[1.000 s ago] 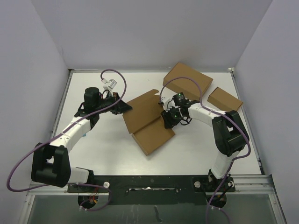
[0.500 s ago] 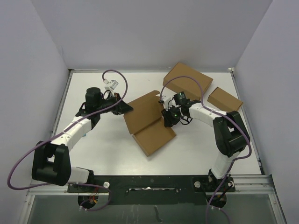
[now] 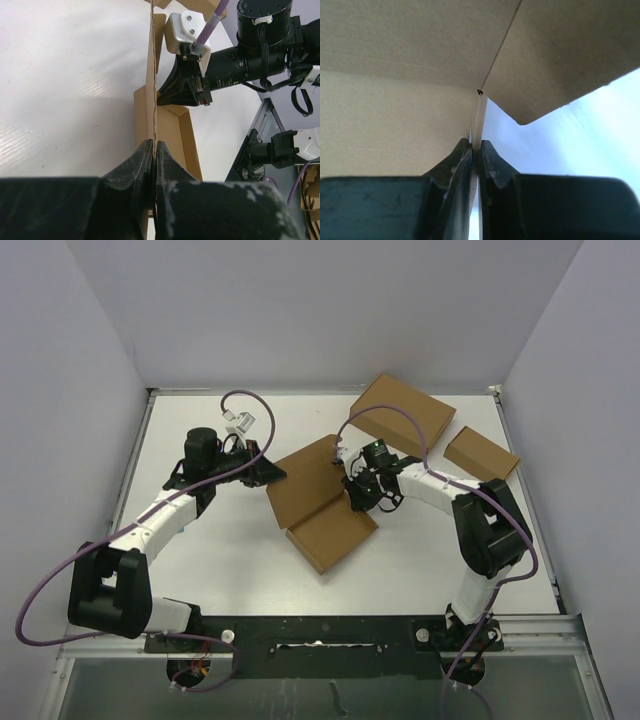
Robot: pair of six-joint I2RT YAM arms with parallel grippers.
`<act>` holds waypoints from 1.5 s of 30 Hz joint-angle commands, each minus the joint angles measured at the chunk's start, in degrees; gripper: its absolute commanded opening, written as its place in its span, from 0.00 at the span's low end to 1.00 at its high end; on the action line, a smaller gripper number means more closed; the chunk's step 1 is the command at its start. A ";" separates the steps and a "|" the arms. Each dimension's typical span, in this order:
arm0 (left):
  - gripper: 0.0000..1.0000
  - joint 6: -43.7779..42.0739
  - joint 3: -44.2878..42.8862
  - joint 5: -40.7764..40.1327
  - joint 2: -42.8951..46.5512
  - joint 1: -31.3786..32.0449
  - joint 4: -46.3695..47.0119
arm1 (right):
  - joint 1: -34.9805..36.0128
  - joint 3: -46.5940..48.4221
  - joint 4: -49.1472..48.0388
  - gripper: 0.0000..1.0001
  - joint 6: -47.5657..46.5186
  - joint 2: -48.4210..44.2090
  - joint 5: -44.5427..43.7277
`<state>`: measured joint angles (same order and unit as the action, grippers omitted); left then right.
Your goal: Fold the paper box
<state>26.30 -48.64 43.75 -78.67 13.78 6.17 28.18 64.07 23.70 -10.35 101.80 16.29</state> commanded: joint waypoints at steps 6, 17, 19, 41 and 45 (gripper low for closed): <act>0.00 -0.79 -1.39 1.19 -0.45 -0.12 2.57 | -0.87 2.02 1.78 0.27 -3.26 -2.05 6.03; 0.00 -0.99 -1.38 0.81 -0.59 -0.07 2.46 | -5.47 1.81 6.88 0.46 -11.02 -7.14 16.06; 0.00 -1.04 -1.37 0.81 -0.56 -0.09 2.58 | -6.94 2.29 8.17 0.50 -12.15 -7.33 19.11; 0.18 -8.19 -21.72 5.88 -22.22 0.27 0.11 | -20.60 0.53 9.51 0.58 -13.00 -16.98 34.87; 0.34 -10.94 -25.95 3.69 -24.72 0.29 -4.26 | -22.06 0.40 9.44 0.58 -12.37 -17.38 36.42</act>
<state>19.86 -69.58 47.94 -100.88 13.80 5.45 7.77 64.38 34.17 -23.51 87.09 49.10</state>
